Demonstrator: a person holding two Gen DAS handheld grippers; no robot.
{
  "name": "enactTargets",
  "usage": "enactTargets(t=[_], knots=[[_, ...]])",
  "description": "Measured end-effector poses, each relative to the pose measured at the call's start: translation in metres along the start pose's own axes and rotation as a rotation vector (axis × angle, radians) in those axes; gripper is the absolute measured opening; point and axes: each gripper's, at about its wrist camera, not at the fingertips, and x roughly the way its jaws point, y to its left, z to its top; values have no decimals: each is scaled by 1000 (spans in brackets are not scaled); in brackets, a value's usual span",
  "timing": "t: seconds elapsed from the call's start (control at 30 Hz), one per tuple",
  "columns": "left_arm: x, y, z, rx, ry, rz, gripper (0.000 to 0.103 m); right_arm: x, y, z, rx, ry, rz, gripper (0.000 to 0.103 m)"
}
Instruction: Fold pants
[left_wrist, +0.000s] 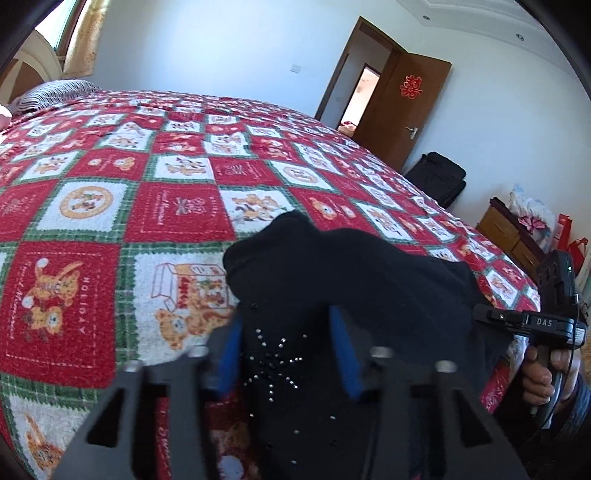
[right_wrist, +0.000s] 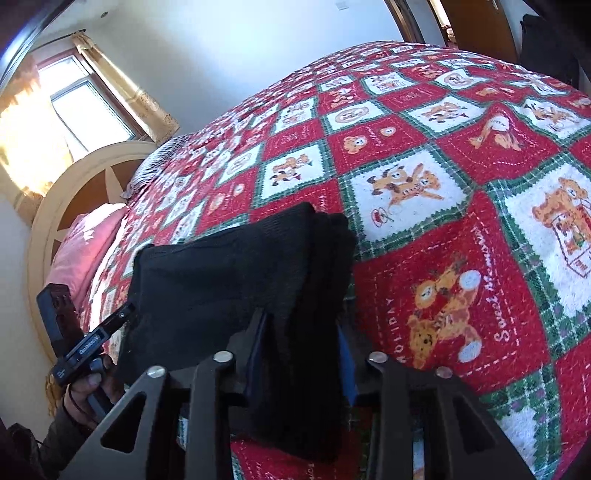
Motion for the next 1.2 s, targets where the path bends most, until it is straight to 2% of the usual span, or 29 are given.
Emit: enactTargets(t=[0.07, 0.17, 0.27, 0.4, 0.57, 0.8, 1.03, 1.2], knots=[[-2, -4, -2, 20, -4, -9, 27, -2, 2, 0, -4, -6, 29, 28], [-4, -4, -2, 19, -9, -14, 19, -5, 3, 1, -8, -13, 42, 27], [-9, 1, -1, -11, -16, -33, 15, -11, 12, 0, -38, -34, 35, 26], [-20, 6, 2, -41, -46, -41, 14, -20, 36, 2, -127, -73, 23, 25], [-37, 9, 7, -49, -78, -41, 13, -20, 54, 10, -162, -79, 38, 25], [-76, 36, 13, -86, -165, 40, 13, 12, 96, 39, -200, -56, 112, 25], [-124, 84, 18, -138, -268, 202, 13, 76, 177, 69, -301, -25, 226, 25], [-133, 125, 17, -193, -293, 302, 13, 130, 219, 74, -340, 8, 269, 25]])
